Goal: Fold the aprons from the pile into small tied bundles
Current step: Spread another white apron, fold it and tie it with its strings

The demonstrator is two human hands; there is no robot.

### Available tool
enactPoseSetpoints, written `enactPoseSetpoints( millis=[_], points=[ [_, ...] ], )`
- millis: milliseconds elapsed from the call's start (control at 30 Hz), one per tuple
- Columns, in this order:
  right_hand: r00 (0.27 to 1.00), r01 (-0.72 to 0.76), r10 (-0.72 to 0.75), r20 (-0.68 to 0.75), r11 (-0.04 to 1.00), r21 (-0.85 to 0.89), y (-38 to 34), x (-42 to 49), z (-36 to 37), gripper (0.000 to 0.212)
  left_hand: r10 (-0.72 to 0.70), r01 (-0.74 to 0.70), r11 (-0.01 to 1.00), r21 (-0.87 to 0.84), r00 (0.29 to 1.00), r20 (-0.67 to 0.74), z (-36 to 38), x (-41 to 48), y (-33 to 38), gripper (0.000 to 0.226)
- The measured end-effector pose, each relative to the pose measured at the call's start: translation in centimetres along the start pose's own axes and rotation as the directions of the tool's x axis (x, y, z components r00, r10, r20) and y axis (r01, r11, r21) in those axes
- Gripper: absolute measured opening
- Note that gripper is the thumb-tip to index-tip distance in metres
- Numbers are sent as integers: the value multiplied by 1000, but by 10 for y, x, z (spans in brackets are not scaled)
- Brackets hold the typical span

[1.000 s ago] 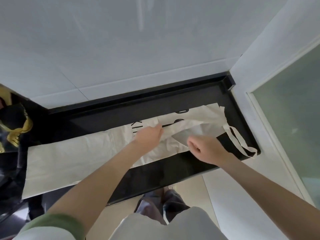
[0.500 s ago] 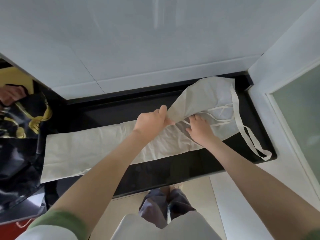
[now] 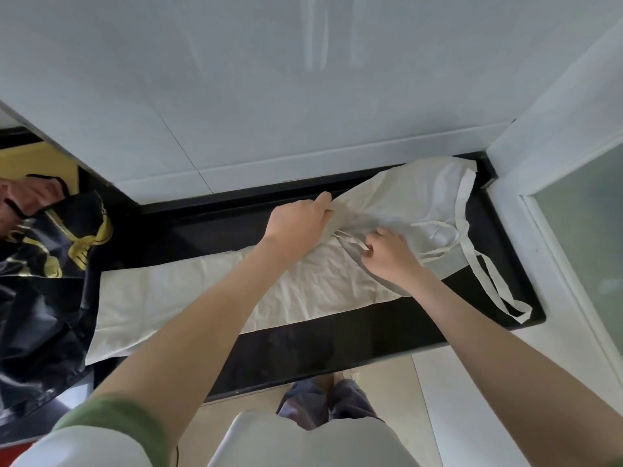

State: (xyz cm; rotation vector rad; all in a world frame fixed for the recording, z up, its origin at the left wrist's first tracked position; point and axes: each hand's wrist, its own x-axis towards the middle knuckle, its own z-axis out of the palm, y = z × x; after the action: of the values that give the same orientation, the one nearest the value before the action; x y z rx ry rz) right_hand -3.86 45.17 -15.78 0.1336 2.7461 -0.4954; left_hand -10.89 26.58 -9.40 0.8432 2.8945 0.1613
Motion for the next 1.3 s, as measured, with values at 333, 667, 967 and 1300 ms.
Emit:
enactPoseSetpoints(
  millis=[333,667,967,1300],
  points=[
    [949,162,-175,263,984,73,-61,-52,-12,26,91,-111,974,196,990,107,-2,-1,11,11],
    [786,-166,-60,615,938,305,-71,-71,2,57,372,-357,927,-118,826,423,-2,-24,33,36],
    [784,-545,290,549,743,388,15,-66,-47,50,553,-516,833,-199,789,270,56,-32,34,36],
    [892,-388,367,263,324,863,76,-26,-76,83,517,-465,848,-253,831,206,85,-18,49,62]
  ],
)
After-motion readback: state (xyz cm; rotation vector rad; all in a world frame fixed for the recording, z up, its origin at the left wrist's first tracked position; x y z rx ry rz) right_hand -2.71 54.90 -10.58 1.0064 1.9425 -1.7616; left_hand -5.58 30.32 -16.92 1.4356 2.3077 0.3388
